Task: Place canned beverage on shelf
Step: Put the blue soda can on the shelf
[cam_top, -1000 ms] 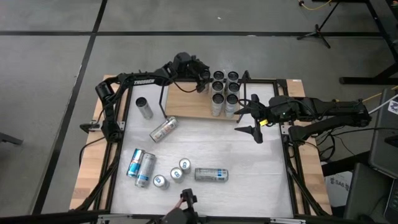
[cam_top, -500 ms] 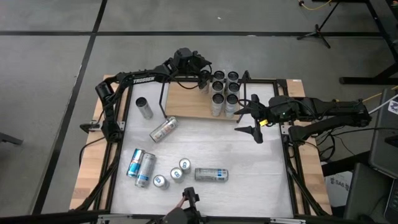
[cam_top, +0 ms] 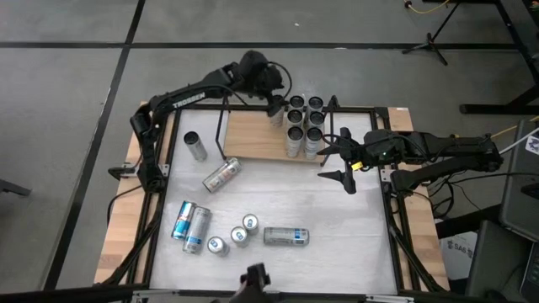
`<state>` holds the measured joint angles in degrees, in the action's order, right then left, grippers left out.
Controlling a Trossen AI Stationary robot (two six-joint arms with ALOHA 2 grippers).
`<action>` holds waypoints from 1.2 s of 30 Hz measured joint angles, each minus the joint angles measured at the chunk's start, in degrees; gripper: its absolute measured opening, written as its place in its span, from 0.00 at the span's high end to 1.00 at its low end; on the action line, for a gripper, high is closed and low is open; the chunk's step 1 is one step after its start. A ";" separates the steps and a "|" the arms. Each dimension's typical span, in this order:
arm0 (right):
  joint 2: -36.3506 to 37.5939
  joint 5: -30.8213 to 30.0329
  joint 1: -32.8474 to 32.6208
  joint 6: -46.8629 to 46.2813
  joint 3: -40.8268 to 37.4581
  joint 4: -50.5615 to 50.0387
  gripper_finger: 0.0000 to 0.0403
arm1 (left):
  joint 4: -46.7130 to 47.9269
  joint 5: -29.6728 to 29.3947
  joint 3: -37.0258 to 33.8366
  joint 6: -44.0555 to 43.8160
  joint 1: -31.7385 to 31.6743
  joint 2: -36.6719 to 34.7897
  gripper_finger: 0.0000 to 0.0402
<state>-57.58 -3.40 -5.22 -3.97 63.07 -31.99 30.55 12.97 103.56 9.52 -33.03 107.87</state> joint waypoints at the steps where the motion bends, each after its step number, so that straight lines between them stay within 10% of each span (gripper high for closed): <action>1: 0.00 0.00 -0.01 0.00 0.01 0.00 0.25 | 4.85 0.00 2.17 0.50 0.56 -0.02 0.20; 12: -0.76 0.00 0.00 0.00 0.00 -0.02 0.25 | 40.48 -0.43 13.32 -2.22 10.52 -0.07 0.20; 36: -8.00 0.00 -0.02 0.02 -0.02 -1.14 0.25 | 47.97 -8.90 12.63 -23.10 41.31 -0.07 0.20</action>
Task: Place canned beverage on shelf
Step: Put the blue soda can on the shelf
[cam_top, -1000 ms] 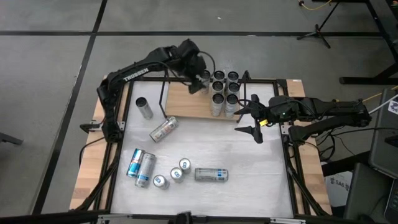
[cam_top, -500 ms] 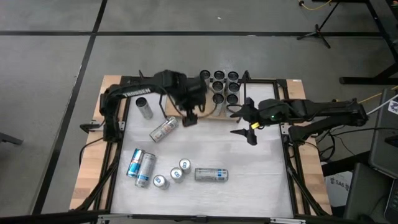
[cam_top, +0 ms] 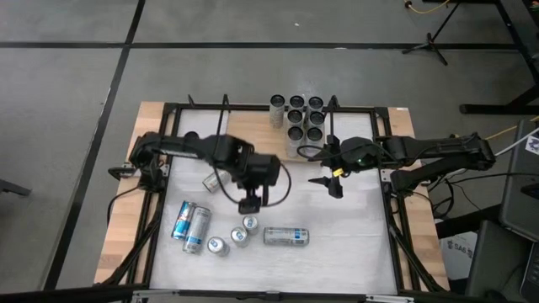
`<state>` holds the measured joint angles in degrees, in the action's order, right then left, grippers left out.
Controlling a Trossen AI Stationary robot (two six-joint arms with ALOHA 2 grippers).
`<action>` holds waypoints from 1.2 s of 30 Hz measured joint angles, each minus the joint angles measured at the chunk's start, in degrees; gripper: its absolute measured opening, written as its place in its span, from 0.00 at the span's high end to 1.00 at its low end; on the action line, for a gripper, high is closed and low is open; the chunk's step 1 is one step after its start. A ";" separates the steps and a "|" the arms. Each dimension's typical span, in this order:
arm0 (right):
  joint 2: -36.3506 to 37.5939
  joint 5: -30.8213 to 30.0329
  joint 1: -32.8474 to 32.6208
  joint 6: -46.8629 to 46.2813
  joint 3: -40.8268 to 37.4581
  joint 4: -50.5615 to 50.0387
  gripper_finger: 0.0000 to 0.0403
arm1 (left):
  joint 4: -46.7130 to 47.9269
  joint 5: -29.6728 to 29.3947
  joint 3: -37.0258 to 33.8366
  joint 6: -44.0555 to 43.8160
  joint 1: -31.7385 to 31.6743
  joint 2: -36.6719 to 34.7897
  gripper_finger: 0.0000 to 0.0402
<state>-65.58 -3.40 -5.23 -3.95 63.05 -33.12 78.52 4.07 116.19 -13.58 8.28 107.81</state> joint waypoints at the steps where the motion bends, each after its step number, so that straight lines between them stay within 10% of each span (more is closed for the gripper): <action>1: 0.00 0.00 0.00 0.00 0.00 0.00 0.25 | -0.11 -0.58 -0.29 0.00 0.96 0.00 0.20; 36: 0.02 0.00 0.01 -0.02 0.00 0.02 0.25 | -15.24 -2.16 -18.87 -10.45 9.63 0.07 0.20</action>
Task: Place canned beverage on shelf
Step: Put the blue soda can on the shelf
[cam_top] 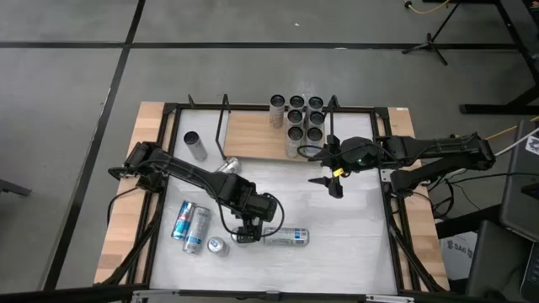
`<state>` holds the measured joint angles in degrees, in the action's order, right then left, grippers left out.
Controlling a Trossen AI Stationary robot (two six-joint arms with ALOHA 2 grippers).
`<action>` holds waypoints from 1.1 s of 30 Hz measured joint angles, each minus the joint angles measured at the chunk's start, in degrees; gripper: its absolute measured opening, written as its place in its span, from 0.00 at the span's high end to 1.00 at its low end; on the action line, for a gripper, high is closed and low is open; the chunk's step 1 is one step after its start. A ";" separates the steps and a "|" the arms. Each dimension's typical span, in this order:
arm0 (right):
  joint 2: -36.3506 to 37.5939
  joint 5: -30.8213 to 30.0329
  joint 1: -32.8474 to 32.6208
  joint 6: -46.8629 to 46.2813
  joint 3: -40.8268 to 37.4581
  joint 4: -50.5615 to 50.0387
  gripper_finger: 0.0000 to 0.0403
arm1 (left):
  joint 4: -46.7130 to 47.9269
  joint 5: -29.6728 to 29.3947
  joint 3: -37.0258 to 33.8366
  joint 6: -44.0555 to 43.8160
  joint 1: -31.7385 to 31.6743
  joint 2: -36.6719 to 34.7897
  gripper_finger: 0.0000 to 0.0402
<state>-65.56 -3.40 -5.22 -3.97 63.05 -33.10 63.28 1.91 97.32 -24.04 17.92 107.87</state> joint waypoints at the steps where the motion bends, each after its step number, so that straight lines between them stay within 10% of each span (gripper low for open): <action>1: 0.00 0.00 -0.01 0.00 0.00 0.00 0.25 | -0.13 -0.02 -0.05 -0.02 0.11 0.00 0.20; 22: 0.00 0.00 0.01 0.00 0.02 0.00 0.25 | -4.43 -4.39 -5.11 0.09 1.79 0.00 0.21; 33: 0.00 0.01 -0.01 -0.02 0.02 0.00 0.25 | -4.44 -4.36 -5.35 0.11 1.67 0.00 0.42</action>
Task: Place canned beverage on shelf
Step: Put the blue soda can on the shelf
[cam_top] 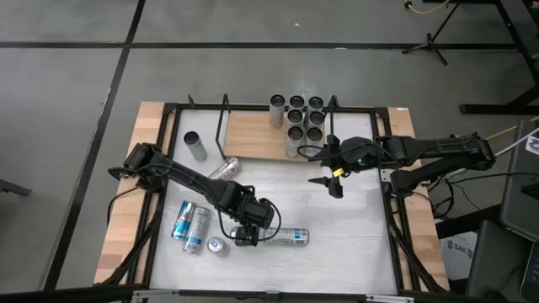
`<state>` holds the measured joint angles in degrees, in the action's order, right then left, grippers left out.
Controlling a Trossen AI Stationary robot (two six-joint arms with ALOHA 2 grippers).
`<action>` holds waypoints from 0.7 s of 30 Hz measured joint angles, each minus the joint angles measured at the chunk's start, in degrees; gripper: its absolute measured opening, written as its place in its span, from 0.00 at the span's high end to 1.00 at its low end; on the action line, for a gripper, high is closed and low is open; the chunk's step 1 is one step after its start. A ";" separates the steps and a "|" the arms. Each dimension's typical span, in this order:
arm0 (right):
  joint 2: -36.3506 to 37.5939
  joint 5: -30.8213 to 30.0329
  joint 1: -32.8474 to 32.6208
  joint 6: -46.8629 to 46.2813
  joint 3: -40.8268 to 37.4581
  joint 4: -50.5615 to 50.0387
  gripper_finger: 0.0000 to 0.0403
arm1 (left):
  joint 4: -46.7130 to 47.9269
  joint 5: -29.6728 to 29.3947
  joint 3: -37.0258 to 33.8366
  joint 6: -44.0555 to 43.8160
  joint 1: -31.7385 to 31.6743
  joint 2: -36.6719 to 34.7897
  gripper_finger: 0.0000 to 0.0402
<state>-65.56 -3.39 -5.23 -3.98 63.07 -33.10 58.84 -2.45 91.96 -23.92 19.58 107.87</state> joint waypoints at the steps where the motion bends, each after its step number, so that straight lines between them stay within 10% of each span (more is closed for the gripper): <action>1: 0.00 -0.01 0.00 -0.01 0.00 0.00 0.25 | -0.04 -0.08 0.02 0.00 -0.08 0.00 0.44; 21: 0.00 -0.01 0.00 0.02 0.00 0.02 0.25 | -1.05 -1.45 0.02 -17.65 -10.62 0.00 0.46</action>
<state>-65.56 -3.40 -5.23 -3.97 63.07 -33.08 57.80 -3.90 91.98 -41.57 8.96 107.87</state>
